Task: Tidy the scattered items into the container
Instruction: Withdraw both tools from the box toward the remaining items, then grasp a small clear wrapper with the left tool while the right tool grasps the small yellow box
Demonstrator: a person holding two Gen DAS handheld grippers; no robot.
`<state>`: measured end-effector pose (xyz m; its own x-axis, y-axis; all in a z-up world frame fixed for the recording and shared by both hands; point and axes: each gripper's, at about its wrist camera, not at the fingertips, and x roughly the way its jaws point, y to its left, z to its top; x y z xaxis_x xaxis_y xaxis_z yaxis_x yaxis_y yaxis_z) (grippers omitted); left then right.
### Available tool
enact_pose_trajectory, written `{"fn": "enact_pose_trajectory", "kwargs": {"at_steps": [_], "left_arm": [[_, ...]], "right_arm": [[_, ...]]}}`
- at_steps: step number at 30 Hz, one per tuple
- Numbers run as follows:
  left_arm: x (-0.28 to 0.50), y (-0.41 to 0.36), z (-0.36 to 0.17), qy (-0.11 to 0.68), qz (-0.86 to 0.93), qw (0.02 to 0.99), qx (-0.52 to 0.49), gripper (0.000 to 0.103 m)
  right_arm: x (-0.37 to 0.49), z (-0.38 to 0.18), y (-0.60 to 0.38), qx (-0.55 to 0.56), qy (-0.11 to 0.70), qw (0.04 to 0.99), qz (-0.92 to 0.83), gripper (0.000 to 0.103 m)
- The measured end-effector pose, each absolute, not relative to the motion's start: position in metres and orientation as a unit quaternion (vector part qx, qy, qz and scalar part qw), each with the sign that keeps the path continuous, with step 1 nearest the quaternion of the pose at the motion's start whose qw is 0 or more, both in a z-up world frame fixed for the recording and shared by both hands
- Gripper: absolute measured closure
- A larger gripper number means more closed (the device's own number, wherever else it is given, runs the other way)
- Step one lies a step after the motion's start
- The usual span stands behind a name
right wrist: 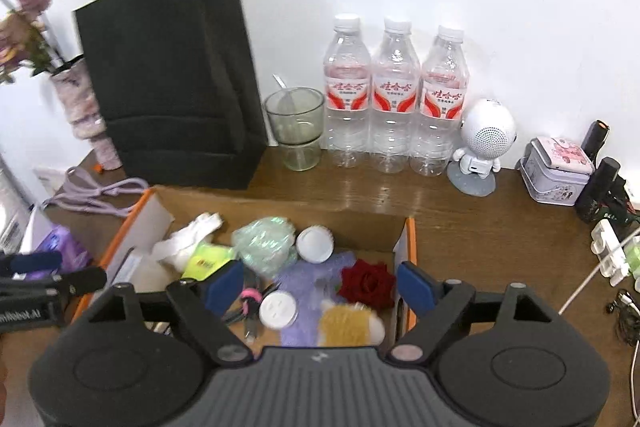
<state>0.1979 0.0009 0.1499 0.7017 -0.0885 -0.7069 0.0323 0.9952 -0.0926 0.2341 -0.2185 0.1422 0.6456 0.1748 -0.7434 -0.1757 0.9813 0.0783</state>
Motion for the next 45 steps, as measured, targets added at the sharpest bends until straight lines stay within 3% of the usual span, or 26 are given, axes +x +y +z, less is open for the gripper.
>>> {"fn": "enact_pose_trajectory", "kwargs": {"at_steps": [4,7,10,17,26,32,37,39,45], "left_arm": [[0.146,-0.012,0.155,0.295,-0.043,0.954,-0.022,0.009],[0.095,-0.016,0.150,0.178,-0.055,0.982,-0.021,0.003],[0.064,-0.022,0.139,0.141,-0.074,0.987,-0.011,0.003],[0.006,-0.025,0.113,0.155,-0.058,0.986,-0.001,0.000],[-0.107,-0.014,0.039,0.235,-0.046,0.970,-0.031,0.000],[-0.114,-0.009,0.020,0.273,-0.038,0.961,-0.033,0.000],[-0.078,-0.006,0.024,0.281,-0.045,0.958,-0.044,0.009],[-0.042,-0.012,0.027,0.279,-0.060,0.957,-0.041,0.022],[0.049,-0.030,0.016,0.292,-0.062,0.954,0.019,0.035]], "right_arm": [[0.190,0.140,-0.219,-0.009,0.362,0.927,0.103,0.020],[0.137,0.130,-0.218,-0.001,0.242,0.963,0.115,0.015],[0.098,0.113,-0.215,0.006,0.183,0.975,0.129,0.014],[0.037,0.088,-0.219,0.038,0.205,0.972,0.108,0.014],[-0.086,0.026,-0.222,0.086,0.267,0.950,0.139,0.014],[-0.115,0.006,-0.213,0.061,0.272,0.951,0.131,0.015],[-0.108,0.008,-0.215,0.066,0.267,0.953,0.127,0.020],[-0.103,0.007,-0.218,0.076,0.273,0.951,0.122,0.020],[-0.097,0.004,-0.227,0.081,0.290,0.948,0.097,0.020]]}}
